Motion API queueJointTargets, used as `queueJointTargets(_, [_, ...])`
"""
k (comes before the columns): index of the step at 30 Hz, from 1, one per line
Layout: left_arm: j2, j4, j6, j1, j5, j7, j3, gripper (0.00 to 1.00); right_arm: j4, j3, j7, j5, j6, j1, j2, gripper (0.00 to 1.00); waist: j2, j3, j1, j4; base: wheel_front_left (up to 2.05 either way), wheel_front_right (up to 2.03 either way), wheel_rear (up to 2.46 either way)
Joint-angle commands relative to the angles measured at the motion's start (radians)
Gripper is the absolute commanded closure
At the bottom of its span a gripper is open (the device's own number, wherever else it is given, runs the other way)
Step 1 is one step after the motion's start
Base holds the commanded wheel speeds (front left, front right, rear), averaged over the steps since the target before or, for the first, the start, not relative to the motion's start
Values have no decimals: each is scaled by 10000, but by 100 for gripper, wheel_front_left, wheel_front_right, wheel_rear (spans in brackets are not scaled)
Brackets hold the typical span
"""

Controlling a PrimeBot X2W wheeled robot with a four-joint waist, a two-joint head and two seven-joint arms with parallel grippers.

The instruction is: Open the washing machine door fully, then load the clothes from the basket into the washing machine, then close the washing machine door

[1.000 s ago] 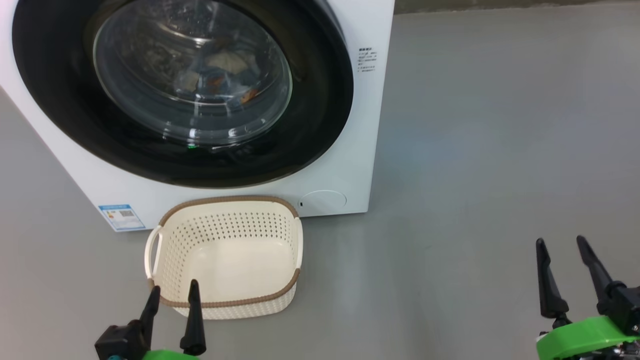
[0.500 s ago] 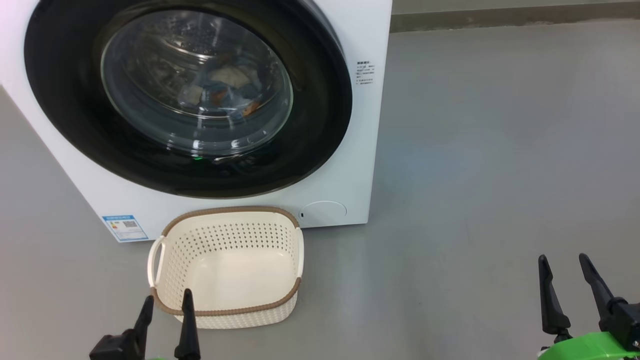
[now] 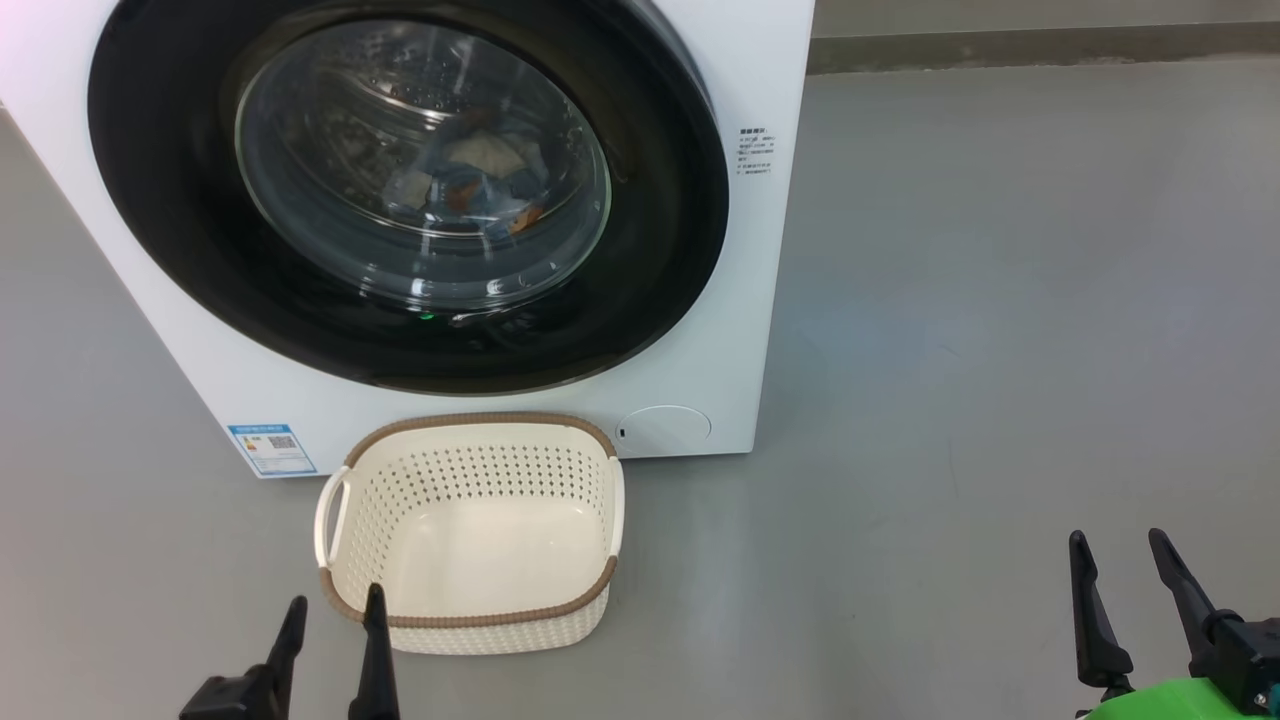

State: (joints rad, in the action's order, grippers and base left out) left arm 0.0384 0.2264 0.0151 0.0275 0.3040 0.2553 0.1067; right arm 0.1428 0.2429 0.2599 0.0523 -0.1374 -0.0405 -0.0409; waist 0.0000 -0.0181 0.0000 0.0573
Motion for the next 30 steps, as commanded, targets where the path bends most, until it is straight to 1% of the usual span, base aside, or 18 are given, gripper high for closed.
queueJointTargets(1, [118, -269, 13, -103, -125, 65, -358, 0, -201, -247, 19, -144, 67, 167, -97, 0, 0, -4, 0, 14, 0, 0, 0])
queueJointTargets(16, [118, -366, -52, -94, -164, 65, -395, 0, -166, -313, 19, -104, 67, 238, -94, 0, 0, 3, 0, 223, 0, 0, 0])
queueJointTargets(17, [0, -104, -16, 135, -9, -1, -44, 100, 52, -40, 0, -67, 0, 5, 4, 100, 0, 2, 0, 224, 0, 0, 0])
queueJointTargets(22, [-112, 422, -12, 339, 66, -35, 33, 100, 698, -20, -62, 0, -3, -59, 150, 100, 0, 3, 0, 226, 0, 0, 0])
queueJointTargets(25, [-108, 434, 7, 298, 275, -95, 3, 100, 737, 10, -159, 231, -2, -3, 146, 100, 0, 4, 2, 221, 0, 0, 0])
queueJointTargets(28, [-101, 422, 35, 262, 590, -179, -56, 100, 750, -13, -270, 613, -1, 40, 141, 100, 0, -4, 19, 192, 0, 0, 0])
queueJointTargets(30, [-97, 409, 54, 248, 799, -238, -93, 100, 743, -45, -321, 870, 0, 49, 137, 100, 0, -10, 21, 178, 0, 0, 0])
